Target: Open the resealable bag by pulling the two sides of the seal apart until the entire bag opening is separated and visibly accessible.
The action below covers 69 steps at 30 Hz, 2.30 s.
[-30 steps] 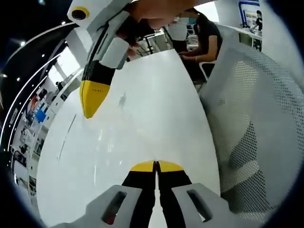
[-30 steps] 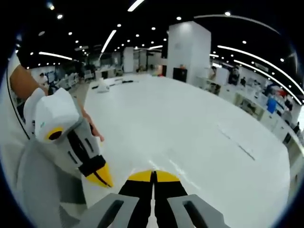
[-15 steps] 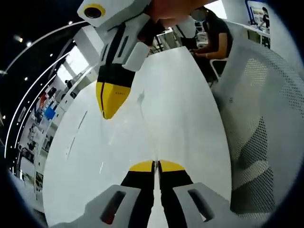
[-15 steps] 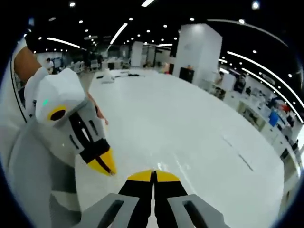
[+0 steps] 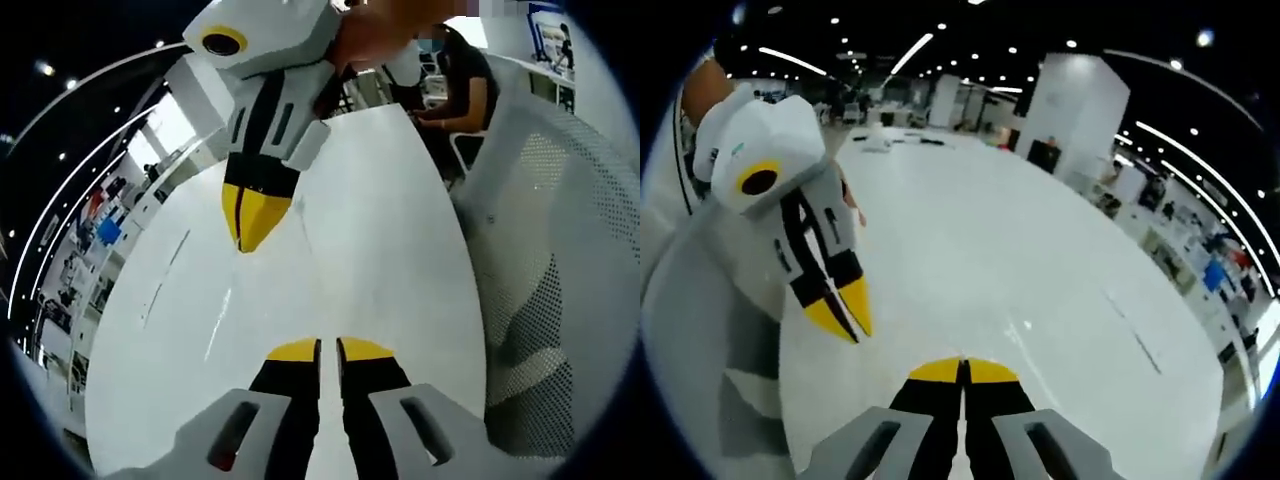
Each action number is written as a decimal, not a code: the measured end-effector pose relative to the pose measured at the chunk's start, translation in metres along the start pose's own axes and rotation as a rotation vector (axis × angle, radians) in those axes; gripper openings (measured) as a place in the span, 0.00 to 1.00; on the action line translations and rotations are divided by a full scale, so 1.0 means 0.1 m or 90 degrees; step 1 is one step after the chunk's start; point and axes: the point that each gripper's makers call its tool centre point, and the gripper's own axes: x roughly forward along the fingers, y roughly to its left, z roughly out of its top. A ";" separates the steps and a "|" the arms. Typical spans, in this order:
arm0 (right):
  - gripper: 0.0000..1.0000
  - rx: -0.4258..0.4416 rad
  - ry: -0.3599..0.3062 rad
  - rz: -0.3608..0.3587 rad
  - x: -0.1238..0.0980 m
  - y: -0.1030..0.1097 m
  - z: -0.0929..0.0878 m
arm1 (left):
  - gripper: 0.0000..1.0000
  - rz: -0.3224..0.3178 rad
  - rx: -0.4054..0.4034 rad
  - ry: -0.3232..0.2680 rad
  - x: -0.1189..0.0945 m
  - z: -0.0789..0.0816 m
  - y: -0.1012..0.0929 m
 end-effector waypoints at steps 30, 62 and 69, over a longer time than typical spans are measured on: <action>0.00 -0.014 0.043 -0.018 0.28 -0.09 -0.28 | 0.04 0.059 -0.077 0.006 -0.45 -0.39 0.00; 0.06 0.056 0.067 0.027 0.32 0.16 -0.51 | 0.05 0.058 -0.109 0.028 -0.49 -0.60 -0.11; 0.08 0.081 0.061 0.030 0.31 0.24 -0.53 | 0.06 0.060 -0.116 0.032 -0.47 -0.62 -0.11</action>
